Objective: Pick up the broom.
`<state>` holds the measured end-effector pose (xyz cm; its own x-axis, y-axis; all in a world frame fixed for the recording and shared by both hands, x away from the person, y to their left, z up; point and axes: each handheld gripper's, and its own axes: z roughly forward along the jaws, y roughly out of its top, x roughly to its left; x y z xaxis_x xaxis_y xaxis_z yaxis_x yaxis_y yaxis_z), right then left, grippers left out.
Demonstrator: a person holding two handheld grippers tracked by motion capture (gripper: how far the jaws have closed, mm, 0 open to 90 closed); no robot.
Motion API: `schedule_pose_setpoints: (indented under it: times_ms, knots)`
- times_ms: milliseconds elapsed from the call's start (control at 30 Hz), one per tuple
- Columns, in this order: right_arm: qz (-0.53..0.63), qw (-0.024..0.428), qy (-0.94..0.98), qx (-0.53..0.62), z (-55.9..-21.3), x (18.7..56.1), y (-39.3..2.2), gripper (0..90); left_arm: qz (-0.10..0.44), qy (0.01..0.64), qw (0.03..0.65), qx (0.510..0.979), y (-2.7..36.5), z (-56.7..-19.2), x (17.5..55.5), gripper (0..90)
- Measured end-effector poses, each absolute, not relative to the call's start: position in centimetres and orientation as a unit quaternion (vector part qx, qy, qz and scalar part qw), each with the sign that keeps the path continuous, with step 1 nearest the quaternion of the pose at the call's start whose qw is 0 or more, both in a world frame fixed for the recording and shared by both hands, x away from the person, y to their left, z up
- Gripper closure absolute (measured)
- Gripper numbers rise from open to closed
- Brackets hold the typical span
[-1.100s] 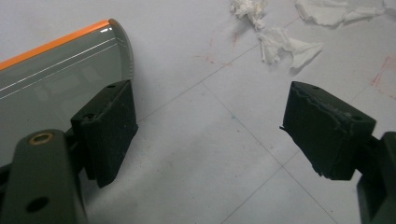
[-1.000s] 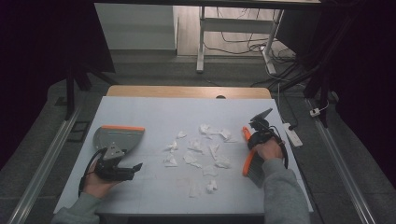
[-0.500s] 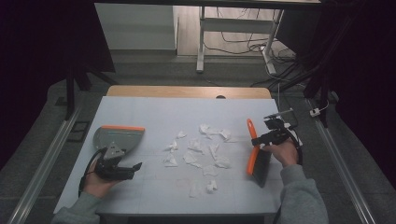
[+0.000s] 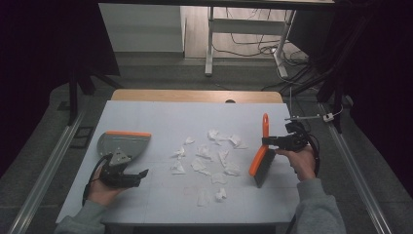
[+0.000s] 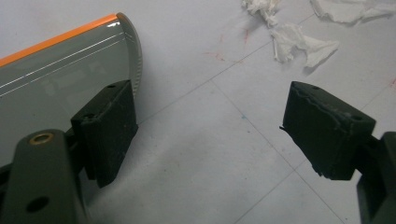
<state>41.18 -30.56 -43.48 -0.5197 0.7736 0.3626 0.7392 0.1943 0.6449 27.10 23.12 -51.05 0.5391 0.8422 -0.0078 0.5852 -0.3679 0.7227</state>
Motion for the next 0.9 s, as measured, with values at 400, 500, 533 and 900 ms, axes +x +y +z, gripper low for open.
schedule_pose_setpoints:
  times_ms: [400, 500, 533, 900]
  knots:
    - [0.476, 0.057, 0.756, 0.446, -42.2, 40.3, -30.0, 70.6, 0.187, 0.444, 0.345, 0.806, 22.9, -51.1, 27.3, 18.8]
    - [0.493, 0.084, 0.750, 0.434, -41.7, 39.9, -29.7, 70.6, 0.189, 0.442, 0.345, 0.806, 22.8, -51.1, 27.3, 19.0]
    - [0.496, 0.087, 0.749, 0.430, -41.6, 39.8, -29.7, 70.6, 0.190, 0.442, 0.345, 0.806, 22.8, -51.1, 27.4, 19.0]
    - [0.531, 0.089, 0.739, 0.406, -40.7, 39.2, -28.5, 70.5, 0.196, 0.415, 0.374, 0.806, 21.3, -50.4, 27.4, 20.1]
